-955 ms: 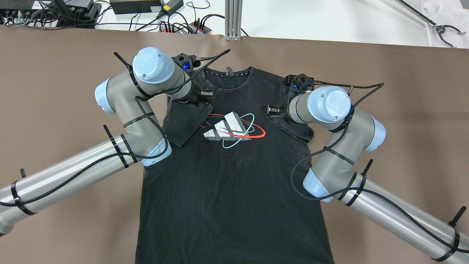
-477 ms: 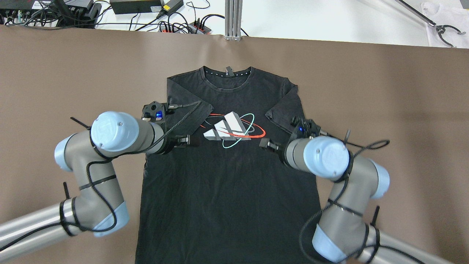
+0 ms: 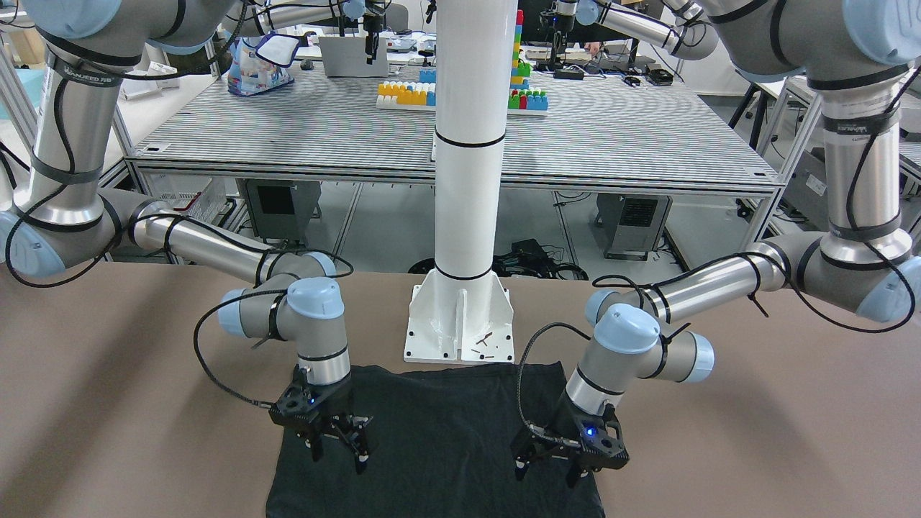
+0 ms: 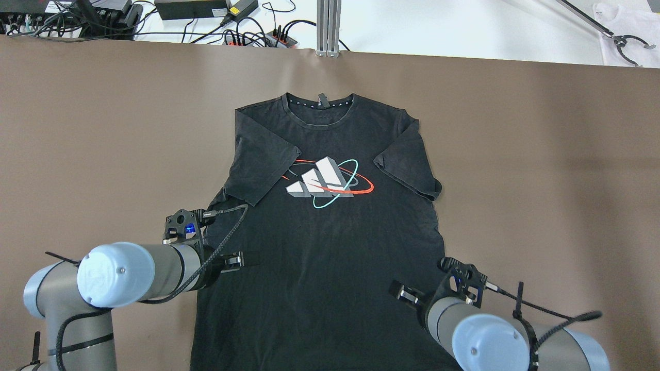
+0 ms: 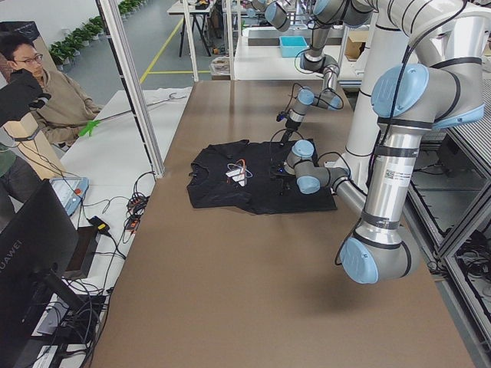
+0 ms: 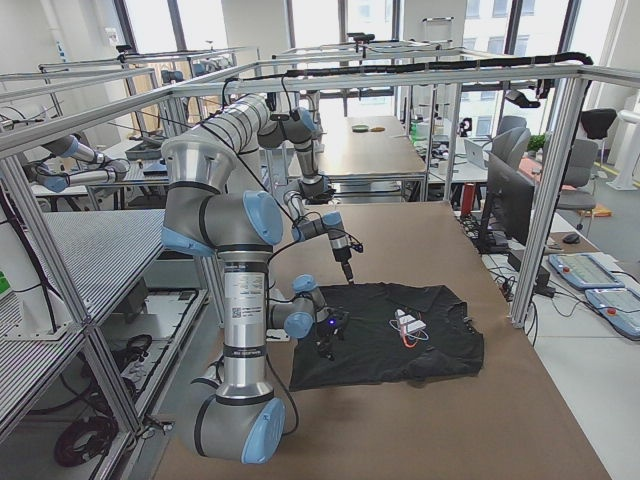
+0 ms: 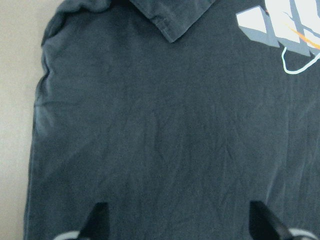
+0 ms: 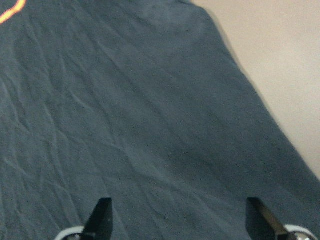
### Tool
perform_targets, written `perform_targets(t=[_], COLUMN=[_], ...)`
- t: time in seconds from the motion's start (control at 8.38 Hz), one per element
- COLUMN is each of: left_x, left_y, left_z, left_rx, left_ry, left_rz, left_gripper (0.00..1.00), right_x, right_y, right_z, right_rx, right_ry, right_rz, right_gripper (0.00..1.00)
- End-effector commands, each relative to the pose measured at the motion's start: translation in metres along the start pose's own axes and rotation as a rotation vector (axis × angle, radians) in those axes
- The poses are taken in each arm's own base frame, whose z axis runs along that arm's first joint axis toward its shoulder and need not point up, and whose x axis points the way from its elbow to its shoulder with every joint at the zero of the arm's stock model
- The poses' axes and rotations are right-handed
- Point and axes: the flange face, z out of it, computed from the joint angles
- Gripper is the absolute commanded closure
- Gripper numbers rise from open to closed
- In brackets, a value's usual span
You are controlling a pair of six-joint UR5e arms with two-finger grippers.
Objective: Fold clothes
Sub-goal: 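Move both grippers down to the hem corners nearest the robot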
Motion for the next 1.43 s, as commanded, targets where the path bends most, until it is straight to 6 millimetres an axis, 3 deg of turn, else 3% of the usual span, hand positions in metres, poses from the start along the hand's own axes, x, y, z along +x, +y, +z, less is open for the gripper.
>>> perform_targets(t=[0.0, 0.24, 0.36, 0.6, 0.84, 1.07, 1.31], left_x=[0.005, 0.007, 0.007, 0.009, 0.011, 0.008, 0.007], left_y=[0.025, 0.024, 0.024, 0.027, 0.026, 0.026, 0.026], left_z=[-0.006, -0.006, -0.006, -0.004, -0.005, -0.003, -0.001], left_rx=[0.014, 0.017, 0.017, 0.015, 0.016, 0.018, 0.018], left_ry=[0.016, 0.019, 0.019, 0.021, 0.024, 0.016, 0.013], left_rz=[-0.015, -0.015, -0.020, -0.032, -0.033, -0.033, -0.032], left_gripper=[0.00, 0.00, 0.00, 0.00, 0.00, 0.00, 0.00], right_x=[0.083, 0.111, 0.127, 0.139, 0.139, 0.137, 0.136], right_y=[0.052, 0.078, 0.092, 0.099, 0.097, 0.097, 0.096], right_z=[0.002, 0.002, 0.002, 0.002, -0.007, -0.008, -0.008], right_rx=[0.009, -0.027, -0.040, -0.049, -0.057, -0.056, -0.056], right_ry=[0.120, 0.162, 0.183, 0.201, 0.194, 0.191, 0.188], right_rz=[0.004, -0.027, -0.056, -0.074, -0.073, -0.071, -0.070], right_gripper=[0.06, 0.24, 0.27, 0.31, 0.34, 0.55, 0.63])
